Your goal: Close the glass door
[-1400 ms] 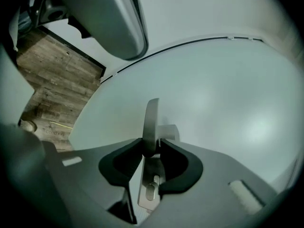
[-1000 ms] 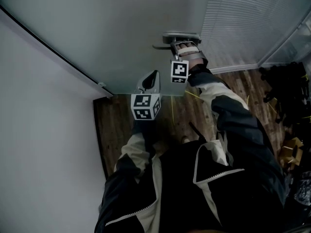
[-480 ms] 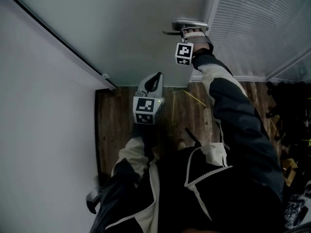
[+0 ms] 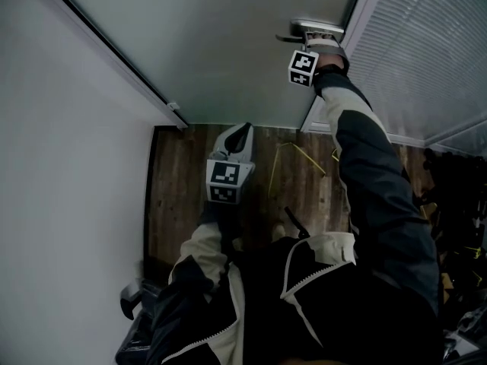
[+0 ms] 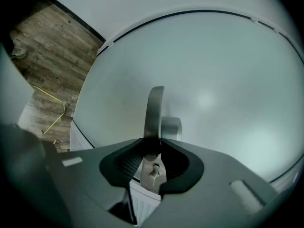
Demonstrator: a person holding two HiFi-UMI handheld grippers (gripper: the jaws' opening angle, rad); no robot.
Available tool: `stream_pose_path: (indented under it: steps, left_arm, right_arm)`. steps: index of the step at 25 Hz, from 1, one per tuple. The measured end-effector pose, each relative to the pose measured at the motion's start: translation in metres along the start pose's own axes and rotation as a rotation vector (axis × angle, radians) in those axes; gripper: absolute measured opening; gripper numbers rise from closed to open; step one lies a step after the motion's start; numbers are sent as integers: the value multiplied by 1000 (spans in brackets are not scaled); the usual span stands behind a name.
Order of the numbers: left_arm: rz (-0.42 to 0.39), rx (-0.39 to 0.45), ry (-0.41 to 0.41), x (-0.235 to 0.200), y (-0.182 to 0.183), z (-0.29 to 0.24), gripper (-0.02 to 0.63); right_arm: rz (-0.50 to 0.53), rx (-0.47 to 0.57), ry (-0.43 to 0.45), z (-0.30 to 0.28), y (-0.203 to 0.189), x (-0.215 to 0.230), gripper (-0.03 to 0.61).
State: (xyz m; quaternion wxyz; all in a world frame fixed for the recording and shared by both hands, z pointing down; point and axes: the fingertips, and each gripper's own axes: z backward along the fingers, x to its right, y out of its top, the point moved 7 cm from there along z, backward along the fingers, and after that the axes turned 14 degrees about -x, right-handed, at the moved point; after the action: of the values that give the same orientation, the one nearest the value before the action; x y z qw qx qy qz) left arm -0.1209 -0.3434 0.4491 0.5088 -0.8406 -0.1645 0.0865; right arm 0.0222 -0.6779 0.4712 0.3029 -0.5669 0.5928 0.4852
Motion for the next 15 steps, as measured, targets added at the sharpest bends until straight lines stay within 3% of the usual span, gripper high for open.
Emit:
stream_pose_path:
  steps: [12,15]
  left_arm:
    - [27,-20,51,-13,-7,11,3]
    - [31,-28,62,-15,-9,15,3]
  right_arm:
    - [-57,2,59,-14,5,8,118]
    - [-63,16,100,-12,7,6,186]
